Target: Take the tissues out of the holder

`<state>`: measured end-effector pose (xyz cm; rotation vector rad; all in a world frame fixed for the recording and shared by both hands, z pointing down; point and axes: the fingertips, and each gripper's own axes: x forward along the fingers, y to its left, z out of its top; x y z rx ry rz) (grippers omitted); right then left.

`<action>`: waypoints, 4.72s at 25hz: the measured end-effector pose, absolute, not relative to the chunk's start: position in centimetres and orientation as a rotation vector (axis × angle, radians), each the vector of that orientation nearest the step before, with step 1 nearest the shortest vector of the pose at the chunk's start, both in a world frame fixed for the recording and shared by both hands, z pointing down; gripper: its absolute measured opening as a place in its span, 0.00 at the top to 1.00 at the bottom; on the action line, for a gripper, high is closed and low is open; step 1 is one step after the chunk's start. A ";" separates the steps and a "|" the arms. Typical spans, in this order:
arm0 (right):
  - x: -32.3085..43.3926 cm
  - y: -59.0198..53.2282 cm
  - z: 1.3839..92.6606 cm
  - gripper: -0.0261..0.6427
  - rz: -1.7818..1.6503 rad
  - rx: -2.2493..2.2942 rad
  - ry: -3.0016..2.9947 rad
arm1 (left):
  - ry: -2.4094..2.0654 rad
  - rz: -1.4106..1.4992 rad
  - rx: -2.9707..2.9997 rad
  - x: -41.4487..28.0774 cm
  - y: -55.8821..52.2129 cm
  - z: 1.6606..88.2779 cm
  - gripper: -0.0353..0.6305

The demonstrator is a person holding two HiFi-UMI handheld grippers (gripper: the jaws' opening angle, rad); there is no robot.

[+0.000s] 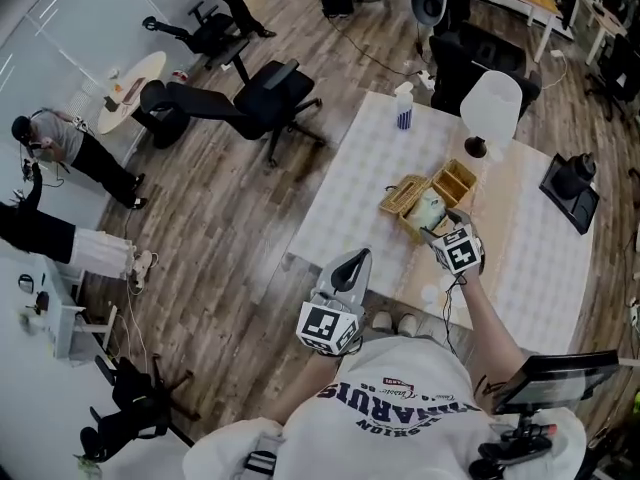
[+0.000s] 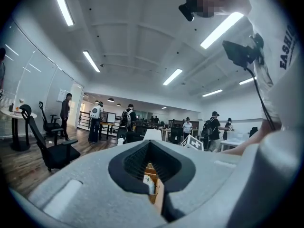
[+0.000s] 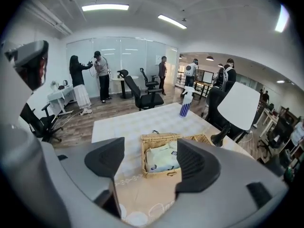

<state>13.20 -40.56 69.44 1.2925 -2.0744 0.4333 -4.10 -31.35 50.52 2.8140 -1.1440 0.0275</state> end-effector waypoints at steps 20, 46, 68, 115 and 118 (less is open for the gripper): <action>14.5 -46.5 85.1 0.44 0.439 1.092 -1.693 | -1.302 0.072 2.737 -8.6 -31.8 51.4 0.94; 14.0 -47.3 88.8 0.93 0.308 0.864 -1.579 | -1.378 0.136 2.685 -9.5 -32.6 51.6 0.94; 13.8 -46.9 88.3 0.96 0.231 0.838 -1.589 | -1.395 0.126 2.666 -9.7 -32.5 51.8 0.94; 16.4 -46.2 44.8 0.96 -0.495 1.133 -1.737 | -0.910 0.043 2.855 1.4 -30.2 50.8 0.94; 16.1 -46.2 45.1 0.96 -0.482 1.140 -1.743 | -0.900 0.050 2.860 1.2 -30.3 50.7 0.94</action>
